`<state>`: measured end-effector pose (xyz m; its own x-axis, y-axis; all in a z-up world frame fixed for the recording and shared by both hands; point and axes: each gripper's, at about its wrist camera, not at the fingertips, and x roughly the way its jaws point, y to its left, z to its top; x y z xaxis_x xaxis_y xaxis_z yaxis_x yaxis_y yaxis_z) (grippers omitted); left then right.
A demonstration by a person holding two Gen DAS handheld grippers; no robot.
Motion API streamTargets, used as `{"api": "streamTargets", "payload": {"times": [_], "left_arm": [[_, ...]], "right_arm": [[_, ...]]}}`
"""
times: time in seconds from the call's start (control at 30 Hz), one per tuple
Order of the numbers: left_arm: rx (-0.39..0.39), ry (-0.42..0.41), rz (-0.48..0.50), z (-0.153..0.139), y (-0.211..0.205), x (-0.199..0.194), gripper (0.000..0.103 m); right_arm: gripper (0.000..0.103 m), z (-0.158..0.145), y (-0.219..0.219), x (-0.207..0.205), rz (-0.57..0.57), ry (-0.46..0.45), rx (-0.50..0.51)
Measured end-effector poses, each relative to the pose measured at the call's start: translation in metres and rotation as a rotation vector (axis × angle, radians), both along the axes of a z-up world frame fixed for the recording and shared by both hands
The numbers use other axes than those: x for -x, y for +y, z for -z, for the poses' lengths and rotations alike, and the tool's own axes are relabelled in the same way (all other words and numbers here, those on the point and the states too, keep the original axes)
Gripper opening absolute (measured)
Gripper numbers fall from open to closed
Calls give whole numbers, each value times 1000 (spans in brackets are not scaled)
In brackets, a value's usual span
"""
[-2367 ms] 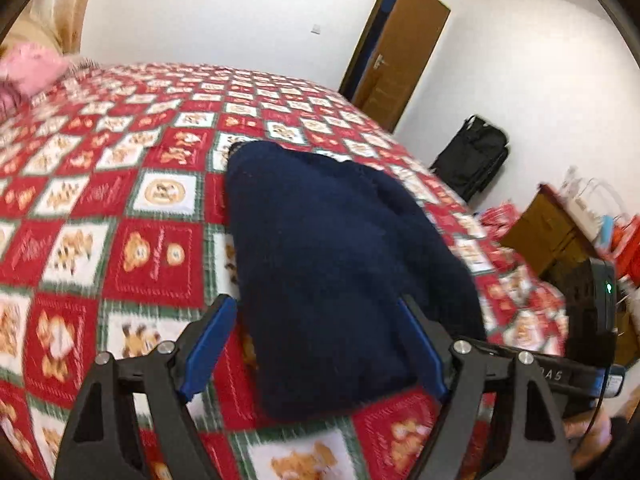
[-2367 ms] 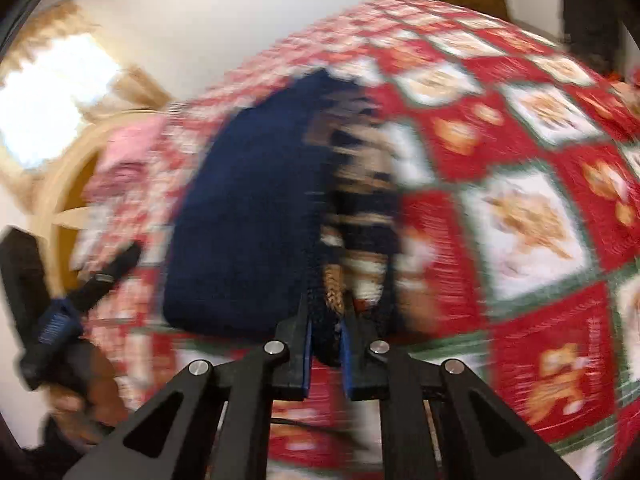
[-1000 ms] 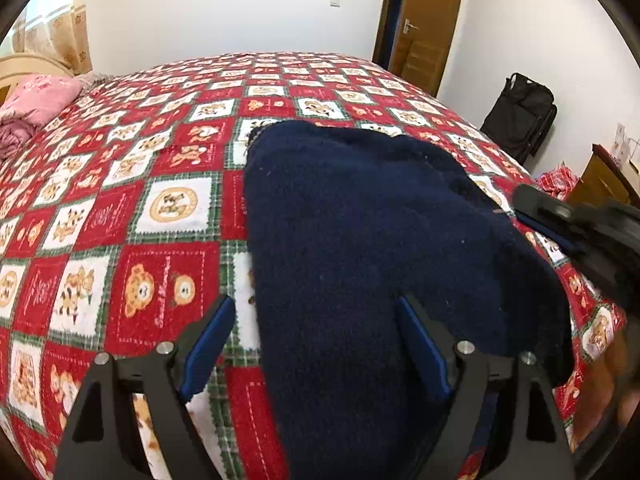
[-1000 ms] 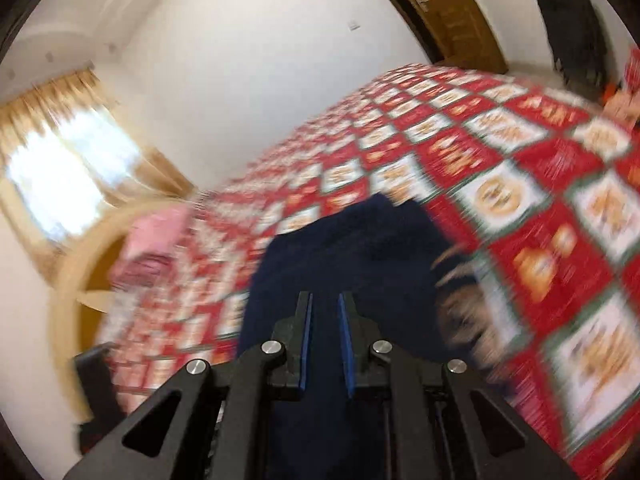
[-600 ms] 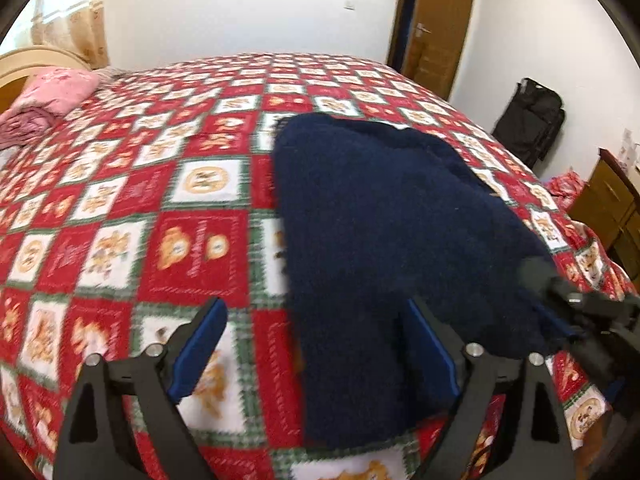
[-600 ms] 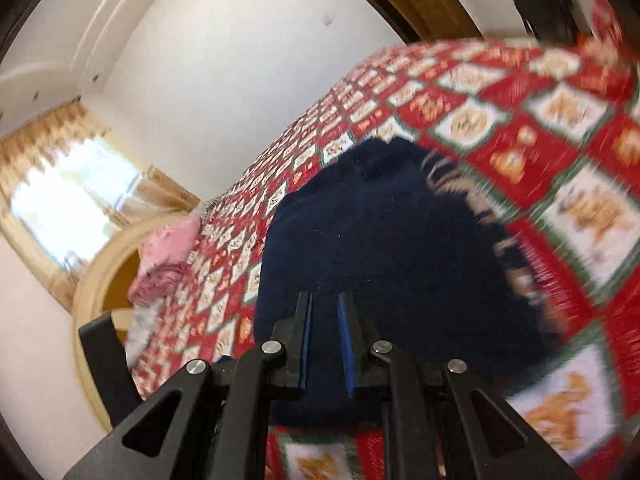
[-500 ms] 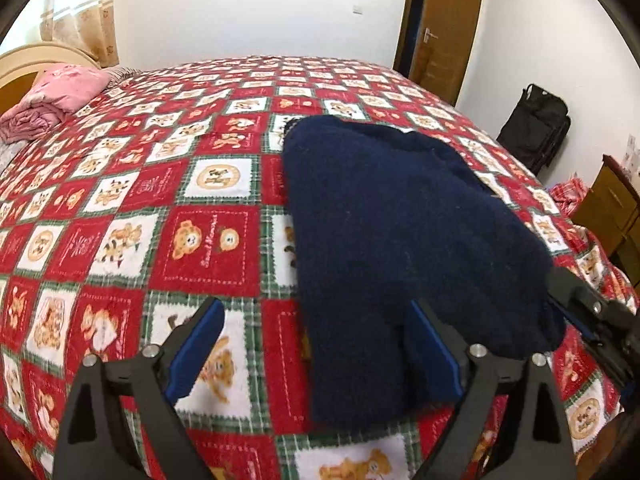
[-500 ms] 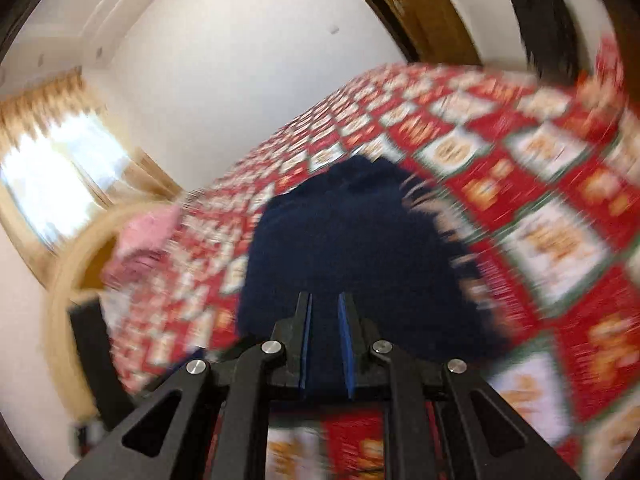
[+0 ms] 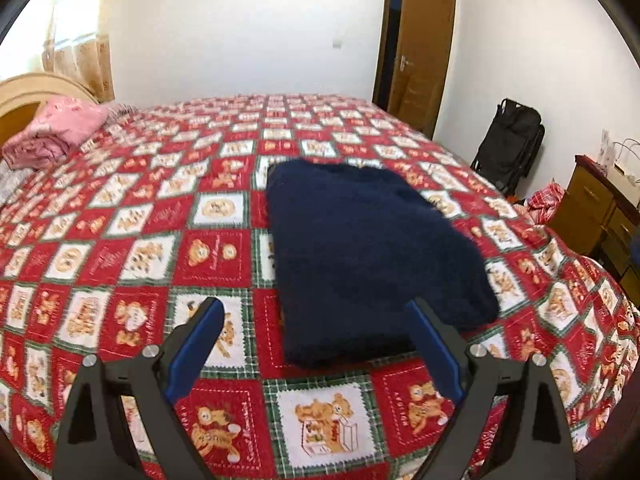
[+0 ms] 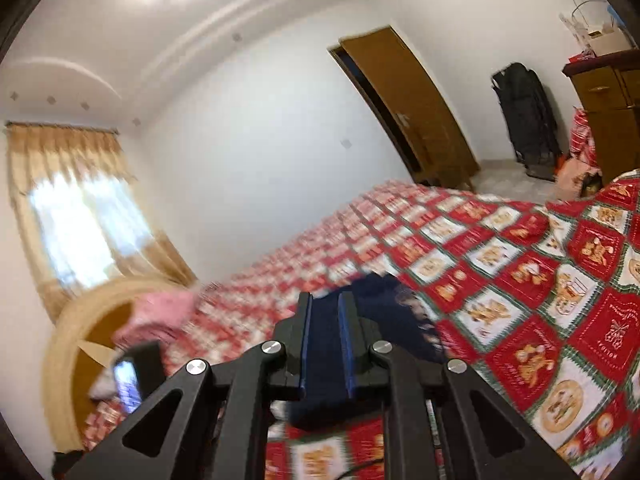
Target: Fold small clothes
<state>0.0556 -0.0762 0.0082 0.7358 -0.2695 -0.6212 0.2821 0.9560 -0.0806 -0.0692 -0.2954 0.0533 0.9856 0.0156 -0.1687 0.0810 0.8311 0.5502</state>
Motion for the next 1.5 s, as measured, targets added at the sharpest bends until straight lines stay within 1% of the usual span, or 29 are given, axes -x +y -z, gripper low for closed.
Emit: {"api": "streamTargets", "payload": {"times": [0.07, 0.13, 0.2, 0.23, 0.3, 0.37, 0.4, 0.43, 0.47, 0.5, 0.53, 0.57, 0.6, 0.67, 0.73, 0.8, 0.87, 0.9, 0.97, 1.07, 1.1, 1.17, 1.27, 1.33, 1.4, 1.43, 1.47, 1.5], "left_arm": [[0, -26, -2, -8, 1, 10, 95], [0, -31, -3, -14, 2, 19, 98], [12, -38, 2, -20, 5, 27, 98], [19, -46, 9, -23, 7, 31, 98], [20, -67, 19, -30, 10, 40, 99], [4, -98, 23, -36, 11, 47, 100], [-7, -112, 23, -37, 11, 49, 100], [-18, -129, 21, -39, 11, 51, 100], [-33, -151, 15, -39, 11, 51, 100], [-44, -161, 9, -39, 10, 50, 100], [-48, -163, 6, -38, 10, 49, 100], [-48, -160, 2, -37, 11, 47, 100], [-44, -156, -1, -35, 12, 44, 100], [-44, -157, -9, -30, 14, 41, 100], [-67, -161, -26, -26, 14, 37, 100], [-105, -171, -47, -19, 14, 31, 100], [-130, -180, -51, -15, 13, 26, 100], [-143, -178, -49, -13, 13, 23, 100], [-151, -160, -40, -8, 12, 14, 101], [-151, -131, -31, -4, 9, 2, 103], [-153, -125, -28, -3, 8, -2, 103], [-160, -112, -28, -1, 4, -10, 103], [-157, -89, -34, 2, 4, -24, 103], [-150, -71, -41, 3, 6, -35, 103], [-146, -50, -43, 5, 7, -46, 103], [-148, -36, -45, 7, 7, -53, 103], [-150, -20, -45, 8, 7, -60, 103], [-150, -6, -42, 10, 6, -66, 103]], "right_arm": [[14, -9, 5, 14, -41, -47, -51], [14, -19, 5, 28, -82, -75, -114], [14, -30, 3, 39, -100, -87, -134], [14, -38, 3, 46, -100, -85, -122], [14, -56, 1, 57, -122, -97, -88], [14, -76, 2, 68, -93, -85, -25], [14, -85, 5, 70, -71, -64, 28], [14, -93, 10, 66, -61, -13, 117], [14, -93, 13, 61, -59, 24, 172], [14, -91, 17, 53, -49, 73, 236], [14, -83, 19, 44, -23, 121, 277], [14, -75, 19, 36, 11, 166, 292], [14, -63, 18, 27, 39, 208, 291], [14, -38, 14, 7, 38, 285, 284], [14, -14, 11, -14, 49, 385, 292], [14, 3, 7, -26, 64, 428, 301], [14, 13, 4, -31, 83, 443, 325], [14, 15, 3, -34, 88, 436, 338], [14, 15, 1, -38, 94, 393, 359], [14, 6, 3, -43, 116, 321, 396], [14, 6, 4, -50, 125, 321, 419], [14, 10, 7, -70, 97, 364, 440], [15, 19, 5, -94, 36, 408, 396], [19, 28, -2, -111, -13, 435, 331], [48, 38, -13, -127, -74, 467, 219], [51, 45, -20, -134, -108, 473, 137], [53, 52, -29, -140, -142, 474, 48], [53, 57, -33, -144, -161, 479, 0]]}}
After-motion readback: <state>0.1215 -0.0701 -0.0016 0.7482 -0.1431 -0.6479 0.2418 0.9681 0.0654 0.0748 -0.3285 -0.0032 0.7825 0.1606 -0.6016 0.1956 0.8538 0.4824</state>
